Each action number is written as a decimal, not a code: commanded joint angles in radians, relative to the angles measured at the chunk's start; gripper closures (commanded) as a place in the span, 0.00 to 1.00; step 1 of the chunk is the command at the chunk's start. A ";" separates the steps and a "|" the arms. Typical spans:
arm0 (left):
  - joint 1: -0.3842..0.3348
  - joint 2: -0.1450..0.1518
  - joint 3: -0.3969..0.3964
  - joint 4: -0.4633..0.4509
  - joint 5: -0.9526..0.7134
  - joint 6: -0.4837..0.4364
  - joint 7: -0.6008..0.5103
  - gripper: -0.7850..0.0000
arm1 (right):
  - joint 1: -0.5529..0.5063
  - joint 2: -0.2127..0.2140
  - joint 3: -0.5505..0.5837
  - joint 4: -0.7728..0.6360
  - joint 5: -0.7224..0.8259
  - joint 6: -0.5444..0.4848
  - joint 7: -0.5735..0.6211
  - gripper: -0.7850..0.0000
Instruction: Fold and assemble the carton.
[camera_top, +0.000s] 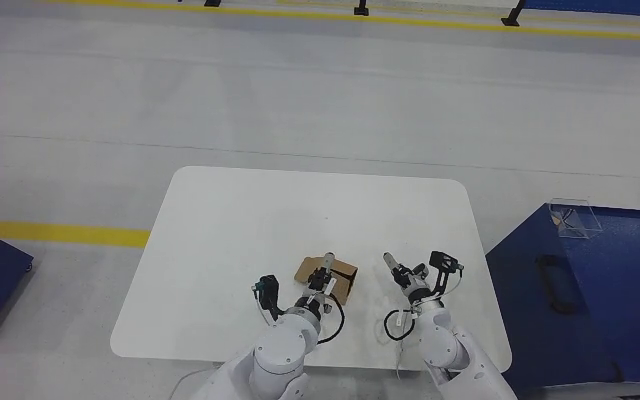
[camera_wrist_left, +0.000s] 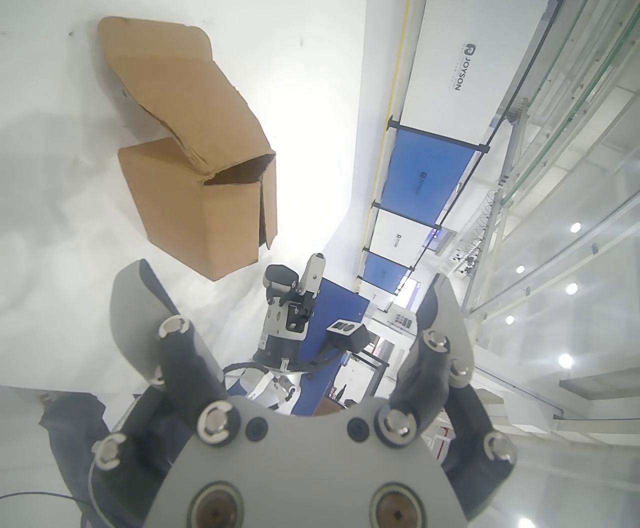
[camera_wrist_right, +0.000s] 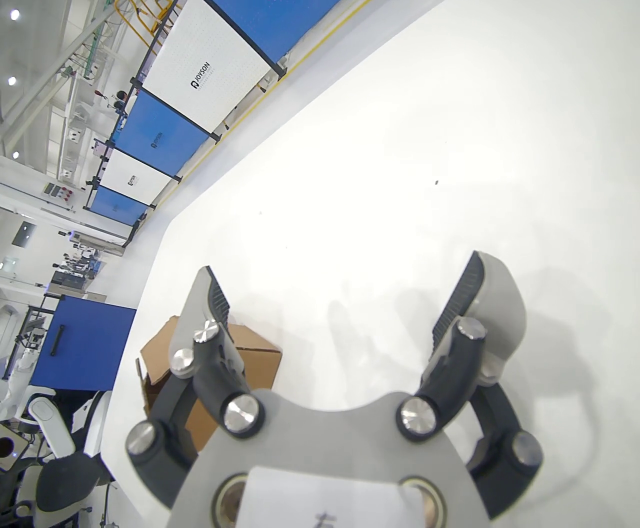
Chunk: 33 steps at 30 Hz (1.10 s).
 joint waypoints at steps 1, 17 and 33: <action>0.000 0.000 0.000 0.000 0.000 0.002 0.001 0.00 | 0.000 0.000 0.000 0.000 0.000 0.000 0.000 0.00; 0.148 0.059 -0.110 0.121 0.302 -0.428 -0.373 0.00 | -0.022 -0.008 -0.006 -0.028 0.020 -0.019 0.025 0.00; 0.031 -0.015 -0.080 0.473 0.168 -0.715 -0.371 0.00 | -0.026 -0.021 -0.023 -0.068 -0.016 0.004 0.021 0.00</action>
